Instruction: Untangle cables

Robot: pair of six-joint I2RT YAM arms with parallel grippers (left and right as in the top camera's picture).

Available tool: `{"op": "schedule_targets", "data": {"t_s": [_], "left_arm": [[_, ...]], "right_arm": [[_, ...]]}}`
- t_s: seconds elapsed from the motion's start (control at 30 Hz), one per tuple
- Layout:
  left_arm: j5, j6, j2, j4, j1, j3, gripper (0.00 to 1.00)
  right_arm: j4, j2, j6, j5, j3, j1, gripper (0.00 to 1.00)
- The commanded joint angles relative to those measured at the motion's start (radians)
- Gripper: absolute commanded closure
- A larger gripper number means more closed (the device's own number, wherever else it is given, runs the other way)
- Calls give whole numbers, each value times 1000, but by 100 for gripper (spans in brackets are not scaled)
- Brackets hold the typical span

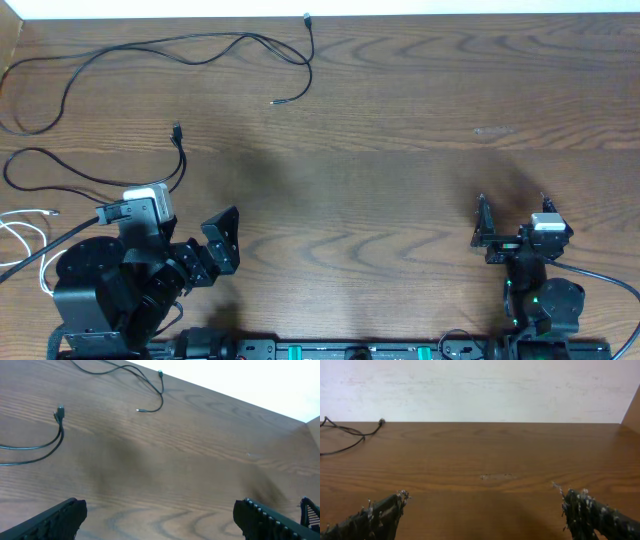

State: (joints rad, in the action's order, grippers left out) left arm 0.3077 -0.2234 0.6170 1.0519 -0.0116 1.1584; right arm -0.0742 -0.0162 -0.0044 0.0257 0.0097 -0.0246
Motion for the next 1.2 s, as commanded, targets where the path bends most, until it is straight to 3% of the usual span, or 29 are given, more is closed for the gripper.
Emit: {"op": "schedule_targets", "data": {"t_s": [0.0, 0.2, 0.43, 0.9, 1.17], "left_arm": [[-14, 13, -1, 24, 2, 11, 0], [-69, 13, -7, 46, 48, -13, 1], [-96, 13, -101, 30, 112, -182, 0], [-96, 30, -409, -213, 112, -510, 1], [-96, 52, -546, -428, 112, -711, 1]], "right_arm": [[-2, 11, 7, -11, -4, 5, 1], [-2, 11, 7, -11, -4, 5, 1], [-2, 11, 7, -11, -4, 5, 1], [-2, 11, 7, -11, -4, 5, 1], [-2, 11, 7, -11, -4, 5, 1]]}}
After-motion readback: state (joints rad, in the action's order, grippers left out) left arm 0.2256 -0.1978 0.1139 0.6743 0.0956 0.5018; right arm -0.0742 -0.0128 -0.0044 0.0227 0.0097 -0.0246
